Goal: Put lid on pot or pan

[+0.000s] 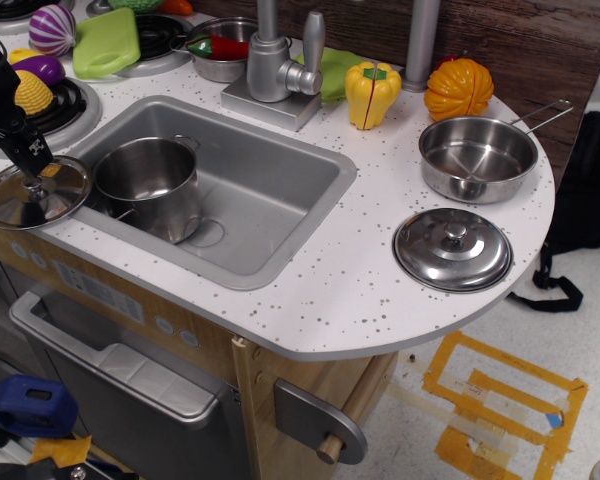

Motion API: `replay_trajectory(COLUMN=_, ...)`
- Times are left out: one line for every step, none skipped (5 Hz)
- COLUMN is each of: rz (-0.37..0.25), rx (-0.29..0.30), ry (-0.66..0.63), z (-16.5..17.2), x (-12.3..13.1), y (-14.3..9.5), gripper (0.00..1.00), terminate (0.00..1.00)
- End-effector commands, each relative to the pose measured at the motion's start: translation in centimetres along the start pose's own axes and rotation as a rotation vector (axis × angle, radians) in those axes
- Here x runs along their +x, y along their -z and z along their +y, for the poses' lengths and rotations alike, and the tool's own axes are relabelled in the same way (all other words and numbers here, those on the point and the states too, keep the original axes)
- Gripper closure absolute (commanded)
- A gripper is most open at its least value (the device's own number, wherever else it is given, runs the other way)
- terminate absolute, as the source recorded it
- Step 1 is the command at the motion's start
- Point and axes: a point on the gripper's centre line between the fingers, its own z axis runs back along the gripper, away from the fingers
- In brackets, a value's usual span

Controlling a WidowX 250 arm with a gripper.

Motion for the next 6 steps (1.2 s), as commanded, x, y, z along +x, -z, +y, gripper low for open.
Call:
replay_trajectory(rz=0.0, rx=0.0, ry=0.0, z=0.0, x=0.0, y=0.0, gripper=0.0, terminate=0.0)
replay_trajectory(rz=0.0, rx=0.002, ry=0.011, z=0.0, x=0.1, y=0.1, gripper=0.0, terminate=0.0)
replay_trajectory(rz=-0.001, rx=0.002, ry=0.019, z=0.1, x=0.1, y=0.2, gripper=0.0, terminate=0.0)
replay_trajectory(rz=-0.009, rx=-0.013, ry=0.014, z=0.1, x=0.0, y=0.7, gripper=0.0, terminate=0.0)
replay_trajectory(rz=-0.016, rx=-0.012, ry=0.015, z=0.1, x=0.0, y=1.1, gripper=0.0, terminate=0.0)
replay_trajectory(rz=-0.023, rx=-0.017, ry=0.004, z=0.2, x=-0.1, y=1.5, gripper=0.0, terminate=0.0)
